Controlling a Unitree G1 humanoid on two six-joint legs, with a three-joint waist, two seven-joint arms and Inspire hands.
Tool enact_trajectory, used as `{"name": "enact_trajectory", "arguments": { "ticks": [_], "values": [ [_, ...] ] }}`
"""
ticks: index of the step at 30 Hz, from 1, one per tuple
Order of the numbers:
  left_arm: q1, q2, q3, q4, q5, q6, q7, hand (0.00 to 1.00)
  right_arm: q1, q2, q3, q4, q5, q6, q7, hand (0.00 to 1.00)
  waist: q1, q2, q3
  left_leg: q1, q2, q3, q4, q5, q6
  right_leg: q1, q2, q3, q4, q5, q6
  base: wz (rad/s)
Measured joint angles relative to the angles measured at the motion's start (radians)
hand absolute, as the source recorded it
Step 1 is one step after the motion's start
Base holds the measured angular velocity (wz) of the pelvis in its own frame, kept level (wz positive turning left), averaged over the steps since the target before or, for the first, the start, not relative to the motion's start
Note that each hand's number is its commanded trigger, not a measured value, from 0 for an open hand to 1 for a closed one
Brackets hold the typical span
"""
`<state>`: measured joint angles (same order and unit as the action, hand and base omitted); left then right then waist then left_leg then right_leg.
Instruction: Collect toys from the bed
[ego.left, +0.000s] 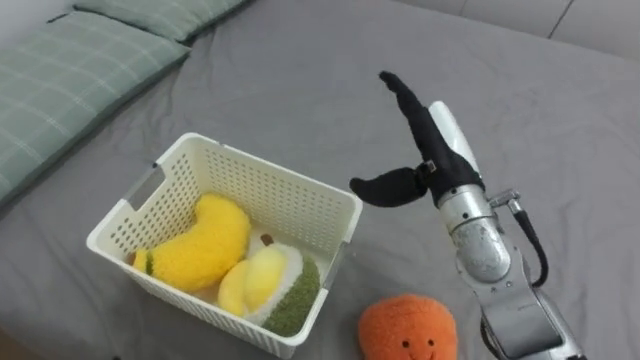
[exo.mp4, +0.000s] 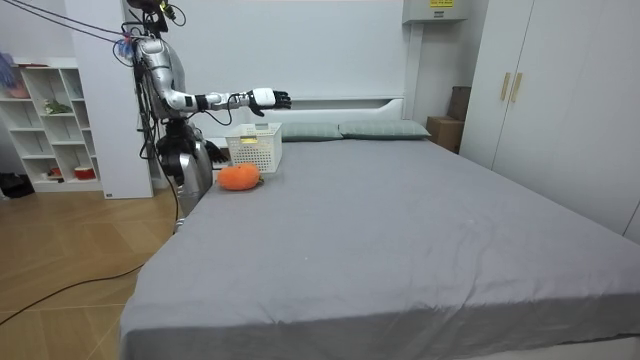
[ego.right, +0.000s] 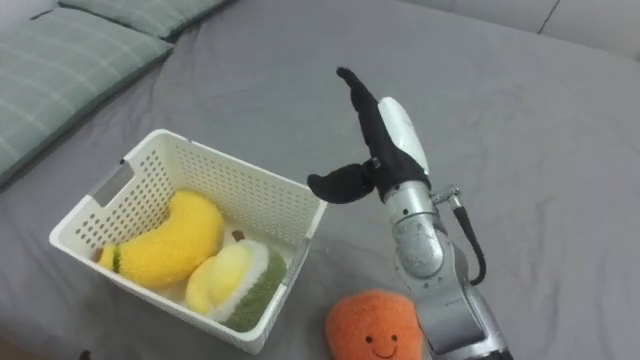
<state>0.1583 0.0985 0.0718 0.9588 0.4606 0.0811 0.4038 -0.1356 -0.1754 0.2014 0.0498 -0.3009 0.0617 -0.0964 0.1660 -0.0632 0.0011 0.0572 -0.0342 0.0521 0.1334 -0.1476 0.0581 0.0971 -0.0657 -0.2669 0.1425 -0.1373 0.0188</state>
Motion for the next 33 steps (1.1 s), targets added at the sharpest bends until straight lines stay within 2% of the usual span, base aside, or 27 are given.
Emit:
{"name": "enact_trajectory", "arguments": {
  "ticks": [3,7,20,25,33],
  "values": [
    [0.006,0.000,0.001,0.000,0.001,-0.013,0.007,0.00,0.022,-0.001,-0.029,0.000,0.025,-0.009,-0.010,0.00,-0.010,0.001,0.0025,0.005,0.004,0.019,-0.003,-0.005,0.001,-0.002,0.003,0.019,0.001,0.000,0.000,-0.16],
    [0.013,0.000,0.002,-0.003,0.001,-0.021,0.008,0.00,0.067,0.001,-0.052,0.001,0.025,-0.010,-0.026,0.00,-0.041,0.002,0.0032,0.007,0.005,0.028,-0.001,-0.009,0.003,-0.003,0.002,0.022,0.007,0.000,0.000,-0.06],
    [0.013,-0.002,0.003,-0.003,0.001,-0.028,0.008,0.00,0.129,0.002,-0.105,0.073,0.062,-0.020,-0.038,0.00,-0.078,0.002,0.0025,0.015,0.006,0.050,-0.004,-0.010,0.005,-0.012,0.004,0.051,0.009,0.001,0.001,-0.06],
    [0.018,-0.003,0.003,0.002,-0.001,-0.029,0.014,0.00,0.208,0.008,-0.105,0.098,0.064,-0.020,-0.031,0.00,-0.081,0.009,0.0009,0.024,0.012,0.072,-0.005,-0.018,0.003,-0.013,0.010,0.076,0.010,0.001,0.001,-0.14],
    [0.017,-0.009,-0.014,0.004,-0.037,-0.028,0.025,0.00,0.236,0.012,-0.096,0.175,0.087,-0.019,-0.032,0.00,-0.081,0.019,0.0018,0.025,0.018,0.085,-0.004,-0.027,0.000,-0.016,0.017,0.094,0.009,0.002,-0.001,-0.07]
  ]
}}
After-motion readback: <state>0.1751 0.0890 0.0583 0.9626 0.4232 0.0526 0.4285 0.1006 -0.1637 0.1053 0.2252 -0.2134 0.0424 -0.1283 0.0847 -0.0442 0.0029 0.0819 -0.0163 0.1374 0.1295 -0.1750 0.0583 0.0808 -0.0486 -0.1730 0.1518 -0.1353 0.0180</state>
